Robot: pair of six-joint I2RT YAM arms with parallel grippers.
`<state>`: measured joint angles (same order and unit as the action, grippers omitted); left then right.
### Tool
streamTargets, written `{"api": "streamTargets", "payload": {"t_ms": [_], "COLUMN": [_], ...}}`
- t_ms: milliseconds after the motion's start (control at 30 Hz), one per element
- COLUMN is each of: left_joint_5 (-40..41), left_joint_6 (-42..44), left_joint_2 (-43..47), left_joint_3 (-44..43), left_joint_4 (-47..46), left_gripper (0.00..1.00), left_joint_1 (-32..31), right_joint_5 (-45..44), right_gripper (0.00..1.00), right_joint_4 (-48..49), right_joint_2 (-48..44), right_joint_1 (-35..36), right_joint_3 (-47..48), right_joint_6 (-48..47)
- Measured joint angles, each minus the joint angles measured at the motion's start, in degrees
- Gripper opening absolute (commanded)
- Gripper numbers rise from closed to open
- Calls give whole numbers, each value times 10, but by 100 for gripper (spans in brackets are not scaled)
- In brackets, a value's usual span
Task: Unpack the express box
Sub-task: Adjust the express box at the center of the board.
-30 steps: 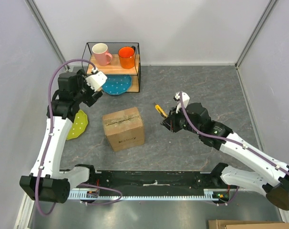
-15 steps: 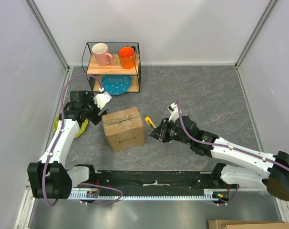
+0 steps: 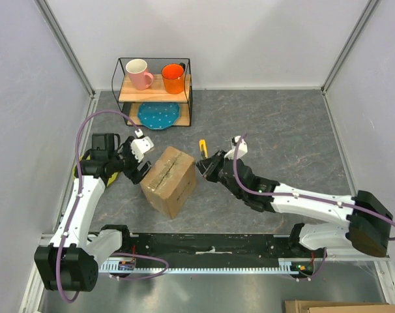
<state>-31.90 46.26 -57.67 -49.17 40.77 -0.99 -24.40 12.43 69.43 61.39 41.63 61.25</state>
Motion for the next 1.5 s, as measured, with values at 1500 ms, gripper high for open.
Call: {"api": "streamTargets", "payload": {"t_ms": [1500], "left_joint_5": [-36], "left_joint_6": [86], "left_joint_2": [149], "left_joint_3": [52], "left_joint_4": [210], "left_gripper": [87], "left_joint_1": [-21], "right_joint_5": [98], "right_gripper": [0], "right_joint_4": [-67], "right_joint_2": [73], "right_joint_1": [-70], "right_joint_3": [50], "right_joint_6": [-119]}}
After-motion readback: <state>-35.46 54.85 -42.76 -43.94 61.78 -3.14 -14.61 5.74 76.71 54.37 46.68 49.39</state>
